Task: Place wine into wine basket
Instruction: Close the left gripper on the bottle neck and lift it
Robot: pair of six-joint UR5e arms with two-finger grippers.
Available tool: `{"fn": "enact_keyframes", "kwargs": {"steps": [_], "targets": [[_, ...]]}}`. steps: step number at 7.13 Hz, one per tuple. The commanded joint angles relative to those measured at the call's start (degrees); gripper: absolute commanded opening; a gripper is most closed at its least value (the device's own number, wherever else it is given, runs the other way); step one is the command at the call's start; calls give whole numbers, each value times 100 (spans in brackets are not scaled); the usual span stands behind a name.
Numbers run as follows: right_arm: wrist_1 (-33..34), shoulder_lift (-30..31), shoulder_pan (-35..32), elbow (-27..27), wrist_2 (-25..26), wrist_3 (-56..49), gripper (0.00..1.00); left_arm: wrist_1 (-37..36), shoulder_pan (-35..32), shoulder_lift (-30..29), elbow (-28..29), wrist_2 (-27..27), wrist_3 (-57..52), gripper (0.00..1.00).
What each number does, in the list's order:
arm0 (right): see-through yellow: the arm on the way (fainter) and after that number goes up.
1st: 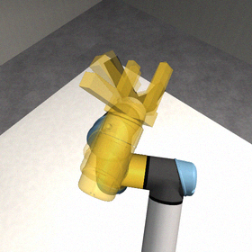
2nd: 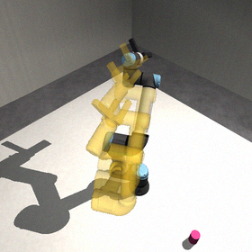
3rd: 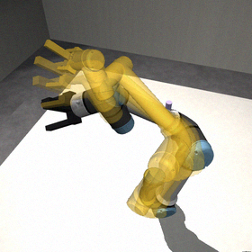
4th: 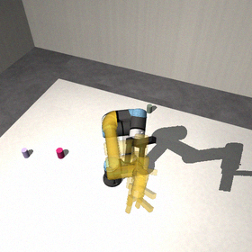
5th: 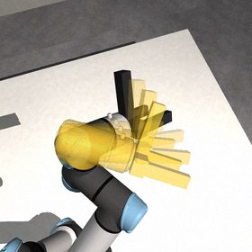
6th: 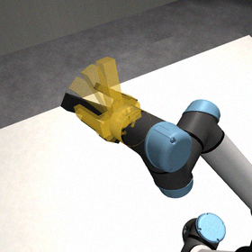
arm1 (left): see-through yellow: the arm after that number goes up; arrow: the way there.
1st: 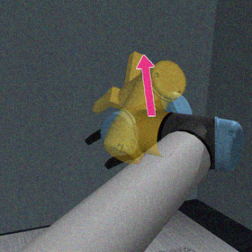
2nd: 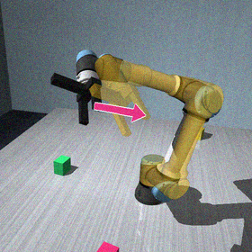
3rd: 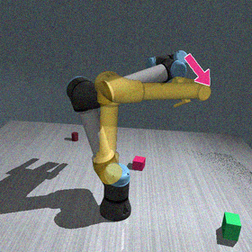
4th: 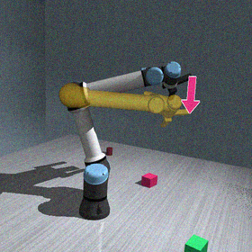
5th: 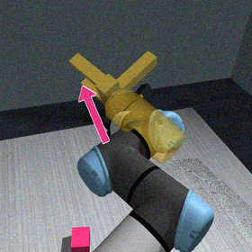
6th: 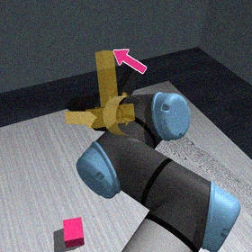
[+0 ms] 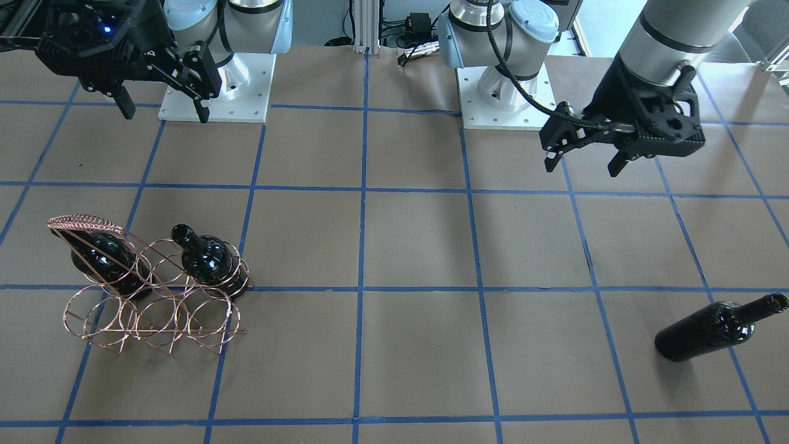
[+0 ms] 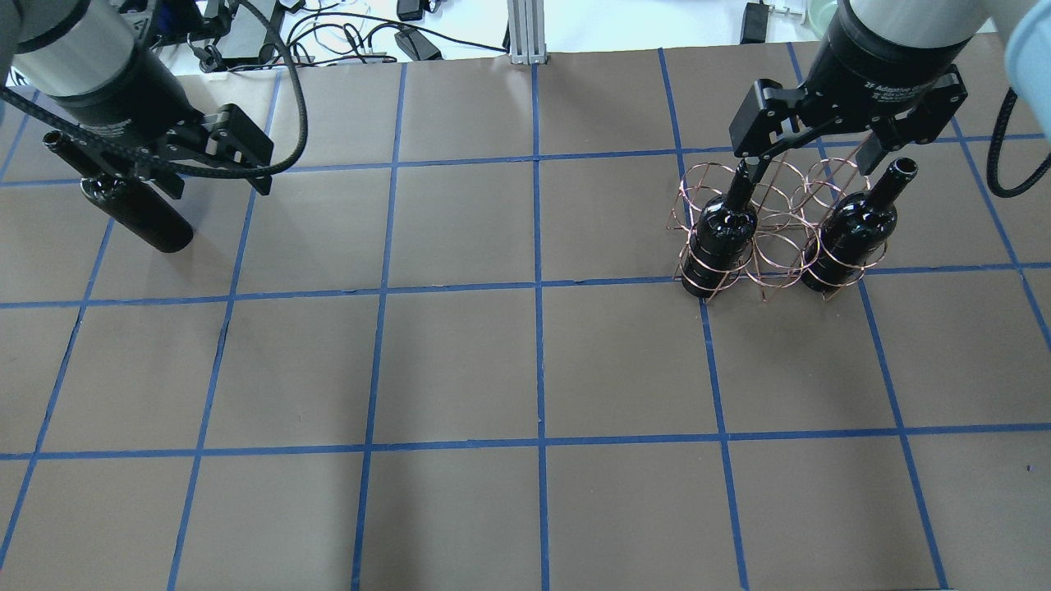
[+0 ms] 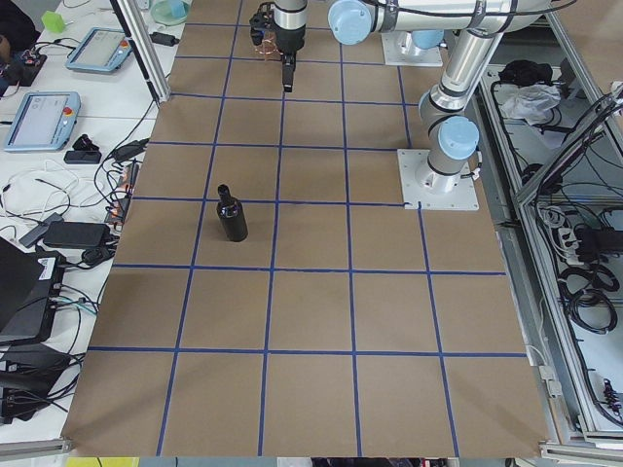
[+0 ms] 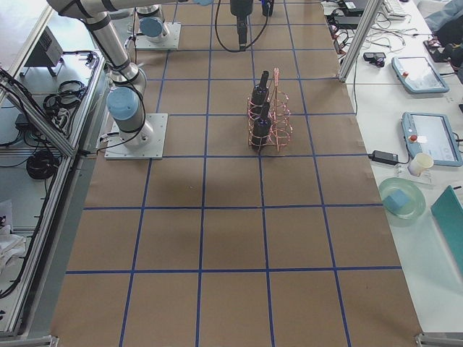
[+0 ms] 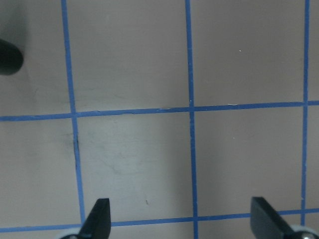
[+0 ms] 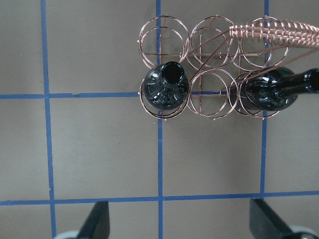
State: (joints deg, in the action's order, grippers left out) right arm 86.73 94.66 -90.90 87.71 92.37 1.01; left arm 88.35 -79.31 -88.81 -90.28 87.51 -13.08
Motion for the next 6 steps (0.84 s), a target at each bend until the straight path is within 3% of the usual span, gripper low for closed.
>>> {"fn": "enact_keyframes", "kwargs": {"steps": [1,3,6], "targets": [[2,0,-6,9,-9,5,100,-45,834,-328,342,29,-1148,100],[2,9,-6,9,-9,14,100,-167,1433,-881,895,55,-2203,100],[-24,9,-15,18,0,-4,100,-966,1935,-1585,1074,73,-2972,100]]}}
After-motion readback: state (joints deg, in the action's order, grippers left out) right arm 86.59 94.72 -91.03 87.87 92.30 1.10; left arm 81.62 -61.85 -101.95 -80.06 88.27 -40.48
